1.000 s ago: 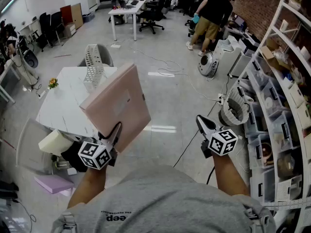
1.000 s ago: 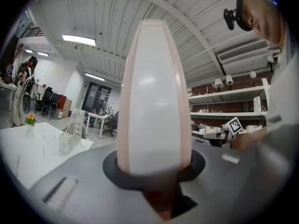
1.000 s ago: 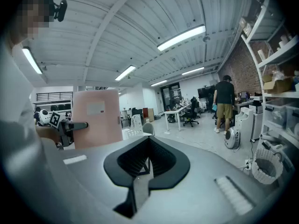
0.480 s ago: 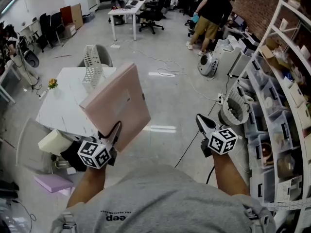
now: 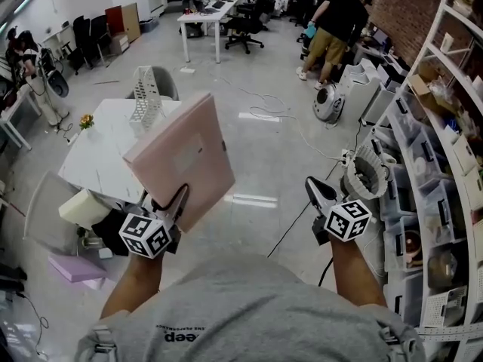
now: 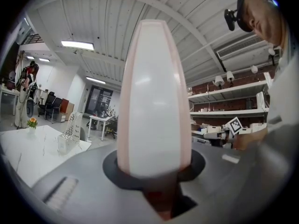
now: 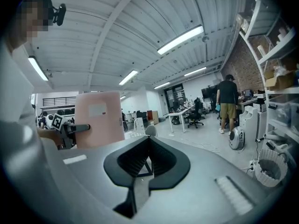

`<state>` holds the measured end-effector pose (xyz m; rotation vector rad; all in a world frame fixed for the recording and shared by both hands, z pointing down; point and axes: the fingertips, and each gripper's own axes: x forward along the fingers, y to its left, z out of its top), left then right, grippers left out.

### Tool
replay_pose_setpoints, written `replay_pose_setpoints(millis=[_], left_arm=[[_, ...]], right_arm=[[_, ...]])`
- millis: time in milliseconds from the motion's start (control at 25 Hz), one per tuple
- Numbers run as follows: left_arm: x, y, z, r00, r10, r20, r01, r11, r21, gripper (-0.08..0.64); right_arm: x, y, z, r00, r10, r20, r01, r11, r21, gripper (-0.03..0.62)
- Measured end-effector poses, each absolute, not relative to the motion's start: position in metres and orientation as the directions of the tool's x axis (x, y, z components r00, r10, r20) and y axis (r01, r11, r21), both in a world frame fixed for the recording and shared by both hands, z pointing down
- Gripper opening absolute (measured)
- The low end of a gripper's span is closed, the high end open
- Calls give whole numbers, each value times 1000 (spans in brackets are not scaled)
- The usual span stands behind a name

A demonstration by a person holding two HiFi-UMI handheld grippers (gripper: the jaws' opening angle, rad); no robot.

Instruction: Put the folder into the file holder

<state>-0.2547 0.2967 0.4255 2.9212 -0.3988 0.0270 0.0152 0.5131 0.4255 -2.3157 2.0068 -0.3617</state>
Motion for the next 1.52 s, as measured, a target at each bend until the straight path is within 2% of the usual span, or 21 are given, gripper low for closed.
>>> replay_pose_setpoints(millis=[400, 720, 960, 1320, 1520], left_arm=[[-229, 337, 420, 955, -296, 35, -297, -938, 176, 185], [-204, 302, 424, 961, -276, 33, -277, -941, 192, 184], [-171, 215, 441, 975, -222, 21, -222, -954, 202, 184], [-105, 28, 426, 996, -89, 0, -87, -981, 176, 184], [-86, -56, 424, 998, -64, 5, -64, -984, 168, 184]], right_arm=[[45, 539, 427, 73, -991, 108, -972, -95, -213, 5], [65, 506, 432, 78, -990, 113, -969, -102, -224, 5], [85, 428, 443, 120, -984, 136, -969, -145, -202, 5], [114, 238, 423, 176, -977, 117, -962, -196, -189, 5], [130, 148, 420, 180, -976, 126, -962, -201, -185, 5]])
